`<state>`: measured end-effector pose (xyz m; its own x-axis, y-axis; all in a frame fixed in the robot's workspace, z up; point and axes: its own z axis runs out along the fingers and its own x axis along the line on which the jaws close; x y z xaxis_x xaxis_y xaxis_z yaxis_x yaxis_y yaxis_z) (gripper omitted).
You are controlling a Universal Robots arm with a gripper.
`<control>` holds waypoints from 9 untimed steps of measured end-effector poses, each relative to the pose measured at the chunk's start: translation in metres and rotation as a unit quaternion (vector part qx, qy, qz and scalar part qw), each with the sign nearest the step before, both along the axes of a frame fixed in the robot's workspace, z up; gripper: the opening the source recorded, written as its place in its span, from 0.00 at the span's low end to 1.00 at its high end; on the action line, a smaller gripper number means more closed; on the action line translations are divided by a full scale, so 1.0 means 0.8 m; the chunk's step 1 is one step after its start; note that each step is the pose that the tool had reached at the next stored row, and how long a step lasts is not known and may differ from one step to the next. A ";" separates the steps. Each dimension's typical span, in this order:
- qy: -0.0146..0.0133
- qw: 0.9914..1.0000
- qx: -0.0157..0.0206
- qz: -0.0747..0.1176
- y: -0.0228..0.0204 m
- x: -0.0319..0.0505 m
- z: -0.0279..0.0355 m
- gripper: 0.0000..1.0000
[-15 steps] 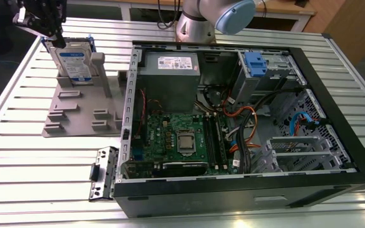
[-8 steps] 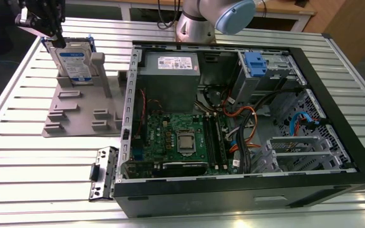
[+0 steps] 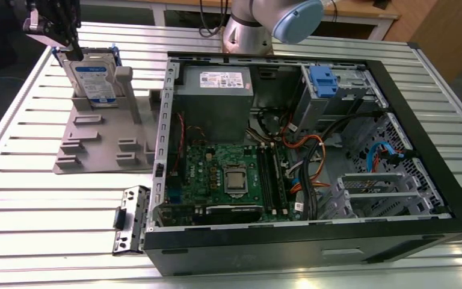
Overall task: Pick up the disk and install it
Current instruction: 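Pick up the disk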
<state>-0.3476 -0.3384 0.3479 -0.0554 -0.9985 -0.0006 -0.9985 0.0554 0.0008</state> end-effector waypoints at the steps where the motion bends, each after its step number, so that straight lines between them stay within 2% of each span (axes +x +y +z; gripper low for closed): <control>1: 0.000 1.000 0.000 0.006 0.0000 0.000 0.0000 0.10; 9: 0.000 0.999 0.000 0.039 0.0000 0.000 -0.0001 0.10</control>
<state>-0.3476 -0.3384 0.3478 0.0217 -0.9998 -0.0007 -0.9998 -0.0217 0.0008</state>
